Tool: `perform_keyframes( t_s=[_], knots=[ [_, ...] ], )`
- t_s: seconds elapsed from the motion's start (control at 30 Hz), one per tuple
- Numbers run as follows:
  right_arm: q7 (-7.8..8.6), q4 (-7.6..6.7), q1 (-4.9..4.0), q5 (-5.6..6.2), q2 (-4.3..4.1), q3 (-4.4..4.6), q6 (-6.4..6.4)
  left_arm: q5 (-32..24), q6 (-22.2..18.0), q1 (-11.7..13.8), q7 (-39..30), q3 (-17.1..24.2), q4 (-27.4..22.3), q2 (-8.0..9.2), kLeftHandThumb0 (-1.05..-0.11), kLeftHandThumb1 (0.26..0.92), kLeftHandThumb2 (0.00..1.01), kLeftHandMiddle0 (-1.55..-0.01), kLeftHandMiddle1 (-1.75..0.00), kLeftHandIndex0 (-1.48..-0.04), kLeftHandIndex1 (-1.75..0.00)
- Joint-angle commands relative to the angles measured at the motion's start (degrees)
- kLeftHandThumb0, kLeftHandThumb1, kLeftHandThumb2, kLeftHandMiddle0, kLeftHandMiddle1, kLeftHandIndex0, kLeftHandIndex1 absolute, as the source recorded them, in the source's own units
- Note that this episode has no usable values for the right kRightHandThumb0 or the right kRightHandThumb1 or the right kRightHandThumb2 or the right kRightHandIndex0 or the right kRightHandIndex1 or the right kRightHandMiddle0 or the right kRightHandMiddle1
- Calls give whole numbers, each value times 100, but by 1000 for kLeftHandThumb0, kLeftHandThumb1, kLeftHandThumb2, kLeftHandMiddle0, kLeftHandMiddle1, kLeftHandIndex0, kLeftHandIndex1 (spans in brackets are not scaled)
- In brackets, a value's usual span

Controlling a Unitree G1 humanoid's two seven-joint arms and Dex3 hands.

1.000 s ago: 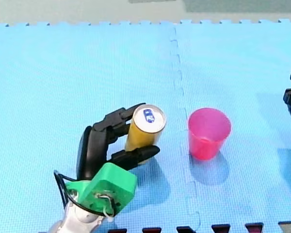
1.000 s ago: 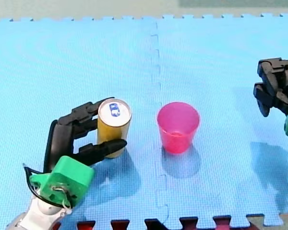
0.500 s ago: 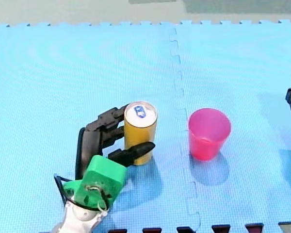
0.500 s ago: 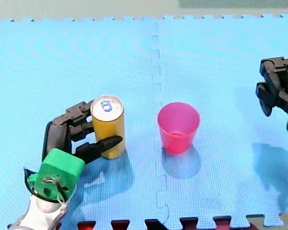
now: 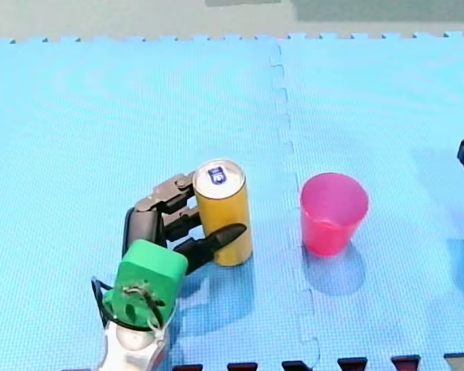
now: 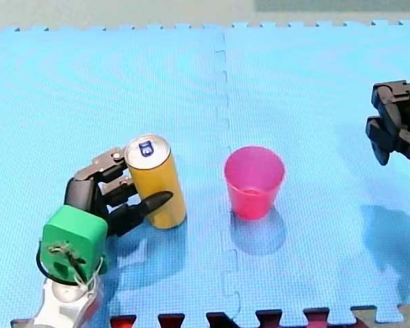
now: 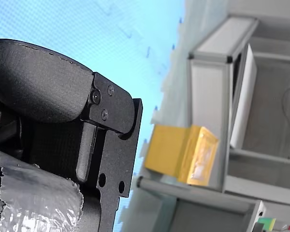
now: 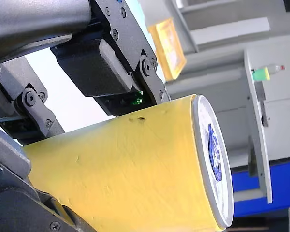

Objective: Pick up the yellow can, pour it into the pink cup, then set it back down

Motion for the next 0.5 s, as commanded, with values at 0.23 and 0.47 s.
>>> perform_keyframes(
  t_s=[0.23,0.47],
  knots=[
    [-44,-17,-26,-15,-44,9,11,172,-13,30,45,-14,94,0,-393,794,0,-1299,-4,-1115,-1],
    [-44,-13,-27,-13,-38,10,13,1625,-28,-37,1791,-688,109,378,-626,726,0,-842,0,-768,-1]
  ],
)
